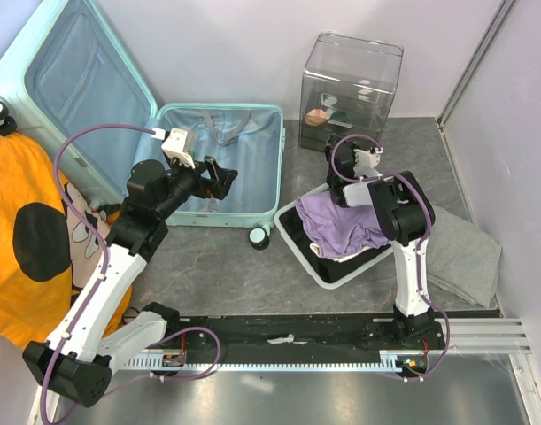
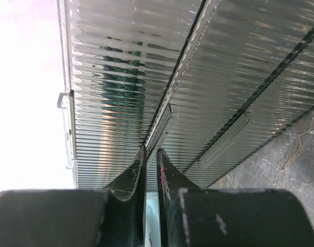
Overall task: Open, take out, and arrange the luggage
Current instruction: Open the drawer in the storage box.
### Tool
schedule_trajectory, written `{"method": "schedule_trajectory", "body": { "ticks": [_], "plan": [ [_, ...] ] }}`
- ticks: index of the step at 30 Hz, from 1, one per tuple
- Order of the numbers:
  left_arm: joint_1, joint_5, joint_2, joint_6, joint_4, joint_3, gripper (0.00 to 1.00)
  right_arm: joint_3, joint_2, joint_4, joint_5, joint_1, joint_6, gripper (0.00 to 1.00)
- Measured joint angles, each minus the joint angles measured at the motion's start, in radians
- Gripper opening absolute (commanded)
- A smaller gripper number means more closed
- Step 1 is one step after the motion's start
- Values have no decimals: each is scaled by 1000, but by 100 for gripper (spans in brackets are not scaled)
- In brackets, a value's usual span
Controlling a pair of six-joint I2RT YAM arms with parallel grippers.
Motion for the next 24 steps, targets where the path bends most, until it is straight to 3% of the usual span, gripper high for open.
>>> {"method": "schedule_trajectory", "body": {
  "ticks": [24],
  "plan": [
    [0, 28, -23, -1, 5, -6, 93, -309, -192, 84, 24, 58, 45, 5]
  ]
}}
